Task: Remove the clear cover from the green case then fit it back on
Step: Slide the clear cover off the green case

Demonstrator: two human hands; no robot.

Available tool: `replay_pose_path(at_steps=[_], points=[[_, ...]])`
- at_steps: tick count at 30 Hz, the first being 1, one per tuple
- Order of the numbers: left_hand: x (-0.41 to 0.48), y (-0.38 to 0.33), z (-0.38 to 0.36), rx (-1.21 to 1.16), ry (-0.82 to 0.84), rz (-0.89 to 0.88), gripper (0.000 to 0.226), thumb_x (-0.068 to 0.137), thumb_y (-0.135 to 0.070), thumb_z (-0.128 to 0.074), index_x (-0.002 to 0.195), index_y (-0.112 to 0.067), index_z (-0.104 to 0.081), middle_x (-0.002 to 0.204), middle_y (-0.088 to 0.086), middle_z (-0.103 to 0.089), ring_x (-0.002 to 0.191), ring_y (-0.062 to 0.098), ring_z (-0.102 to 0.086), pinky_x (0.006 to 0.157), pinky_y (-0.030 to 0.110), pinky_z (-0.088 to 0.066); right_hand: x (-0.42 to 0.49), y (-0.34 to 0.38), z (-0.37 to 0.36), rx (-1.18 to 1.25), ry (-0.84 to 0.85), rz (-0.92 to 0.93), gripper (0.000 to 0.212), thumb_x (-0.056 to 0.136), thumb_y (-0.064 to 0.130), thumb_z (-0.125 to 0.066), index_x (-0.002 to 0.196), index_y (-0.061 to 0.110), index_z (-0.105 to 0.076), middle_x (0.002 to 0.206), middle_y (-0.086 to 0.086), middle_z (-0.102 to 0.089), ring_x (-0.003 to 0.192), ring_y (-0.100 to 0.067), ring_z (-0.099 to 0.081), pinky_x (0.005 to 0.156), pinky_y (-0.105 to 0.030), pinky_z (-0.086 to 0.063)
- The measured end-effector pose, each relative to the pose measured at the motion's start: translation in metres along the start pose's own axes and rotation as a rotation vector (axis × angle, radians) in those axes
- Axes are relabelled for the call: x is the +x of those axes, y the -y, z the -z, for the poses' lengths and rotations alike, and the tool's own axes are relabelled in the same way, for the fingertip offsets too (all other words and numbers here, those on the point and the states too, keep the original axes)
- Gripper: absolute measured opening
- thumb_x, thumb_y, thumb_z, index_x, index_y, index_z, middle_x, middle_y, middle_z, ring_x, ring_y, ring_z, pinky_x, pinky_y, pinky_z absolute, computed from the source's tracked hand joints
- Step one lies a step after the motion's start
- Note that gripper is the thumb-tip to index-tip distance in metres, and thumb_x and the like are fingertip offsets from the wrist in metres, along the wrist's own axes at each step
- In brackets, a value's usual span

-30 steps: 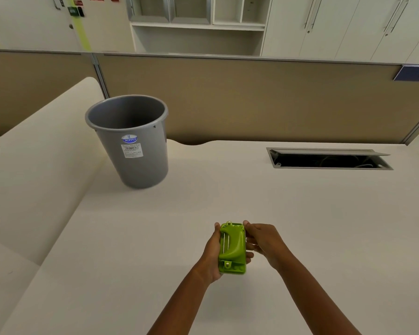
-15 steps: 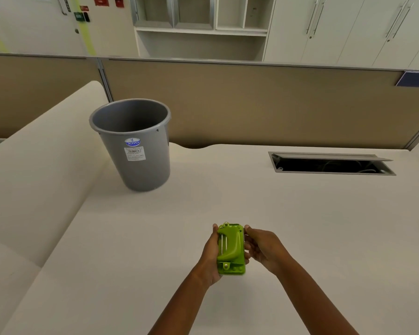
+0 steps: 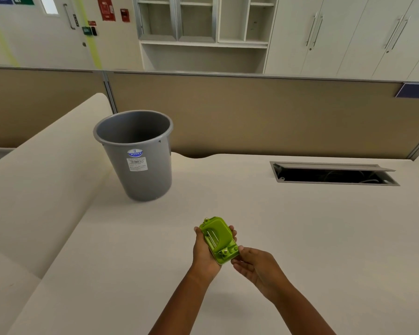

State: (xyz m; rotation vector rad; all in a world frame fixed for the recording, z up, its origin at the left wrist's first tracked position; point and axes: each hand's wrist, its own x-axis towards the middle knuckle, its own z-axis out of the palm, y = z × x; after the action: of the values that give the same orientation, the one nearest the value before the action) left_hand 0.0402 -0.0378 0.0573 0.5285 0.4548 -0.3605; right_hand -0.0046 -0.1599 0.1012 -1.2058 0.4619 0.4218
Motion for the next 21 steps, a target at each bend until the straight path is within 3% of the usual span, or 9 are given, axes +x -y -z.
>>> replay_pose_path(at_steps=[5,12,16,18,21], points=[[-0.001,0.001,0.0,-0.025,0.008,0.016,0.072,0.091,-0.061,-0.017,0.093,-0.004,-0.062,0.068,0.015,-0.075,0.062,0.026,-0.073,0.062,0.033,-0.06,0.002,-0.002,0.004,0.172,0.047,-0.087,0.025,0.091,0.002,-0.048,0.073,-0.004,-0.066,0.056,-0.01,-0.071,0.053,-0.017,-0.068,0.048,-0.021,-0.058],[-0.004,0.004,-0.001,-0.051,0.018,0.042,0.065,0.092,-0.058,-0.023,0.094,-0.006,-0.061,0.066,0.018,-0.073,0.059,0.028,-0.072,0.06,0.037,-0.06,0.0,-0.006,0.006,0.242,0.014,-0.125,0.025,0.091,-0.004,-0.045,0.073,-0.007,-0.062,0.051,-0.014,-0.07,0.055,-0.024,-0.065,0.044,-0.024,-0.058],[-0.005,0.003,-0.005,-0.045,0.027,0.036,0.062,0.093,-0.057,-0.022,0.095,-0.008,-0.061,0.066,0.018,-0.073,0.059,0.027,-0.072,0.06,0.036,-0.06,-0.001,-0.004,0.005,0.278,0.031,-0.15,0.024,0.091,-0.005,-0.043,0.075,-0.01,-0.061,0.05,-0.017,-0.069,0.043,-0.022,-0.067,0.041,-0.025,-0.057],[-0.004,0.0,-0.007,-0.033,0.027,0.03,0.062,0.092,-0.057,-0.022,0.095,-0.009,-0.061,0.066,0.017,-0.073,0.06,0.027,-0.072,0.065,0.037,-0.059,0.0,0.0,0.005,0.217,0.04,-0.147,0.023,0.091,-0.004,-0.044,0.077,-0.01,-0.062,0.053,-0.016,-0.069,0.046,-0.021,-0.067,0.043,-0.024,-0.057],[-0.004,-0.004,-0.008,-0.04,0.023,0.037,0.063,0.092,-0.058,-0.023,0.093,-0.008,-0.062,0.067,0.018,-0.073,0.06,0.028,-0.073,0.078,0.044,-0.048,0.003,0.008,0.005,-0.086,0.008,-0.024,0.019,0.09,0.001,-0.049,0.084,-0.005,-0.066,0.067,-0.013,-0.068,0.06,-0.02,-0.065,0.051,-0.022,-0.058]])
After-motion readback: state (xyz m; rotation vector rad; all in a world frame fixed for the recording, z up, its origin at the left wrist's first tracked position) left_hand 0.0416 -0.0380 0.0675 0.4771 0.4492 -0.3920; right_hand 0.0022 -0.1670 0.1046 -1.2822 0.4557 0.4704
